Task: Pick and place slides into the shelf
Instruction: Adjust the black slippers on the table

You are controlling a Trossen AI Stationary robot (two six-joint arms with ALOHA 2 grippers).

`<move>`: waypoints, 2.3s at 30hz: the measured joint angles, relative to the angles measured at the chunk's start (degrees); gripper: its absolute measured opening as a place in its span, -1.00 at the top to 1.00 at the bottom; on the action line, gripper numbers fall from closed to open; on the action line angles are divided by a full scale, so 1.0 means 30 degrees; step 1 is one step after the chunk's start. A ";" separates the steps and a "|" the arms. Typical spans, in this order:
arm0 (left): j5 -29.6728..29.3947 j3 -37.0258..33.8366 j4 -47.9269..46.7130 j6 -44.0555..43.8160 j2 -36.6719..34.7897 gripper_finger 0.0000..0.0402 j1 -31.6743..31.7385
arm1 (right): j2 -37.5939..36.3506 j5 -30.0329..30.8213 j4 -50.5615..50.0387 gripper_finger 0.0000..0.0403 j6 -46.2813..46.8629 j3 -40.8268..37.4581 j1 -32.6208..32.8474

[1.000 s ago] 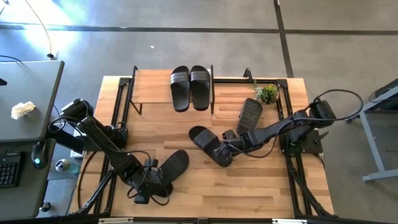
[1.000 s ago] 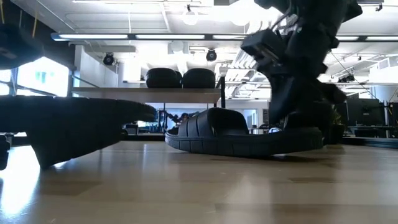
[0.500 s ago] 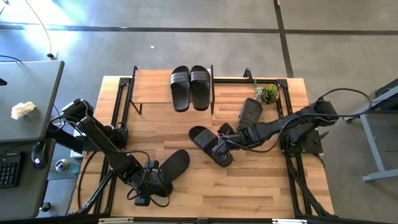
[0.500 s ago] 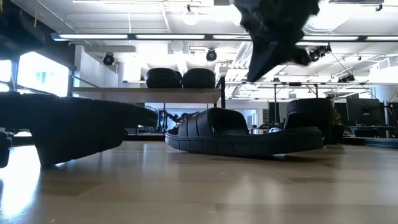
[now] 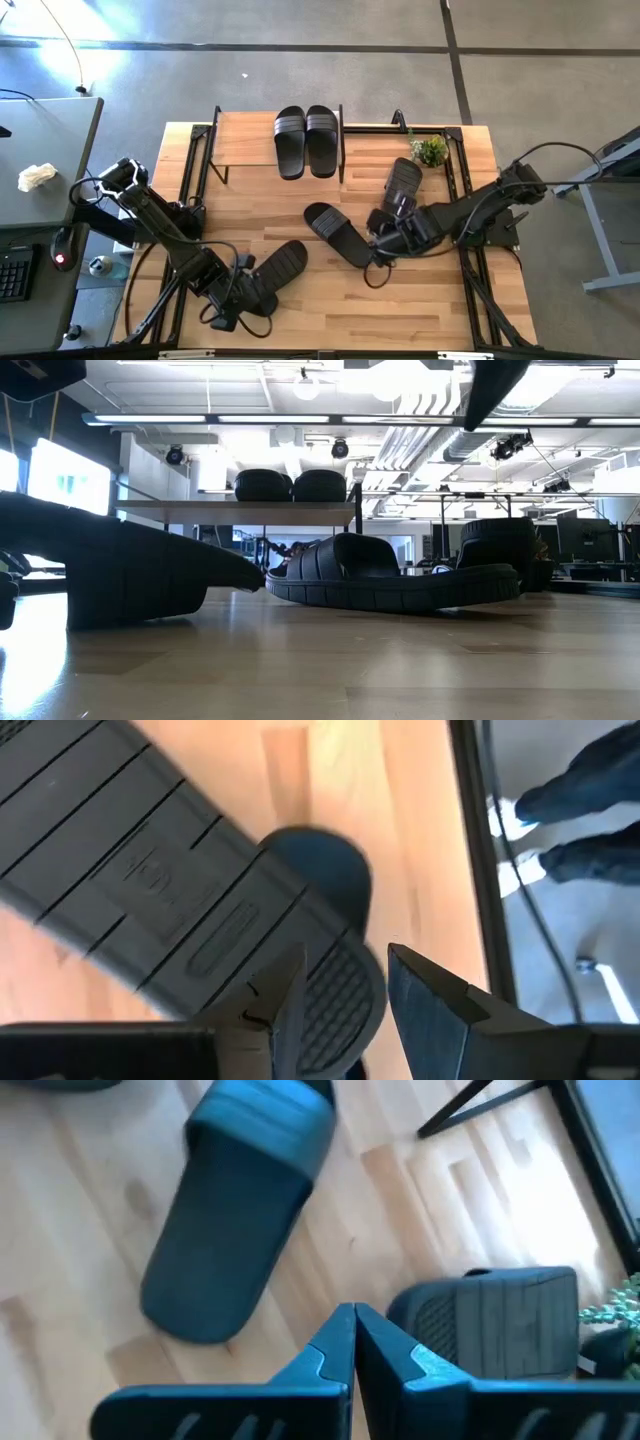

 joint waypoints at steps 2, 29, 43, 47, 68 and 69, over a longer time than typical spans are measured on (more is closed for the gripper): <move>-0.0033 0.0177 -0.0778 0.0005 0.0000 0.37 0.0000 | 0.0000 -0.0425 0.0064 1.00 0.0862 -0.0265 0.0431; -0.4149 -0.1292 0.7235 0.3836 0.0328 0.37 0.3496 | 0.0408 0.0661 0.1305 1.00 0.4699 -0.3638 0.1688; -0.0501 -0.3500 0.7631 0.3342 0.1441 0.37 0.4386 | 0.0408 0.0628 0.2187 1.00 0.4285 -0.3638 0.1739; 0.0244 -0.3400 0.6304 0.2825 0.1501 0.37 0.4232 | 0.0408 0.0637 0.2099 1.00 0.4295 -0.3638 0.1739; 0.0879 -0.3523 0.5653 0.2065 0.1177 0.37 0.2739 | 0.0408 0.0644 -0.0603 1.00 0.4256 -0.3638 0.1695; 0.1052 -0.3537 0.5991 0.2023 0.1098 0.37 0.2739 | 0.0408 0.0652 -0.0607 0.98 0.3946 -0.3638 0.1695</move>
